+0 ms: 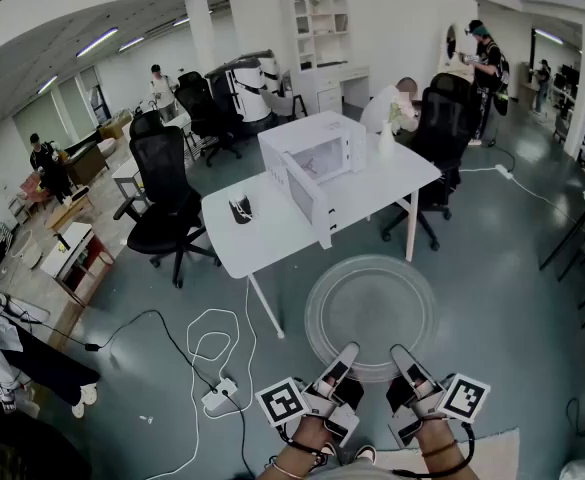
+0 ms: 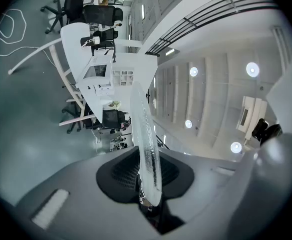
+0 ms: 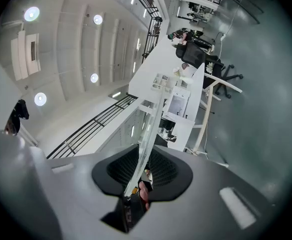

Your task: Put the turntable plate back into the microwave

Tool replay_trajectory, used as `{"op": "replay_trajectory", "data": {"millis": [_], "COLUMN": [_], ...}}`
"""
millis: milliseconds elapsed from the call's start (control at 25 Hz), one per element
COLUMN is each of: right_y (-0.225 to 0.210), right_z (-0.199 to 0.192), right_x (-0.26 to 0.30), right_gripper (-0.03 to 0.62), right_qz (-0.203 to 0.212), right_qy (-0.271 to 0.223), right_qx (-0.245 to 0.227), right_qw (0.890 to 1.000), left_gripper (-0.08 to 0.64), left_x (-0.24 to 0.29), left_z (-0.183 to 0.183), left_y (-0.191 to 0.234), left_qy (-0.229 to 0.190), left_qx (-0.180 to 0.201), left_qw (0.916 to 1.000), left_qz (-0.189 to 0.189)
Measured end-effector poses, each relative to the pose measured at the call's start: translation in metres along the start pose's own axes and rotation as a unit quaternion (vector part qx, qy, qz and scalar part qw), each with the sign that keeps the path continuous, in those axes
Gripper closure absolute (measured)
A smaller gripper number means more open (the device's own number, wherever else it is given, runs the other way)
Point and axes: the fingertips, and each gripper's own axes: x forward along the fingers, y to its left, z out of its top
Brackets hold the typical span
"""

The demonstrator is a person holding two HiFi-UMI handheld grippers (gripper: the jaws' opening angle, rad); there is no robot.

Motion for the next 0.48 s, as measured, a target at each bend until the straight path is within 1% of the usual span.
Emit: {"op": "replay_trajectory", "data": {"millis": [160, 320, 480], "right_y": [-0.002, 0.001, 0.001], "right_z": [-0.005, -0.006, -0.010], "right_x": [0.005, 0.014, 0.025], "right_gripper": [0.518, 0.518, 0.515], "right_qz": [-0.007, 0.001, -0.004], "right_qy": [0.000, 0.002, 0.003], "right_qx": [0.008, -0.004, -0.004], "right_qw": [1.000, 1.000, 1.000], "left_gripper": [0.518, 0.518, 0.518], "left_x": [-0.003, -0.004, -0.004], "left_z": [0.006, 0.014, 0.027], "left_y": [0.002, 0.003, 0.004], "left_qy": [0.002, 0.001, 0.009], "left_qx": [0.003, -0.003, 0.015], "left_qw": [1.0000, 1.0000, 0.9998], "left_qz": [0.005, 0.000, -0.005]}}
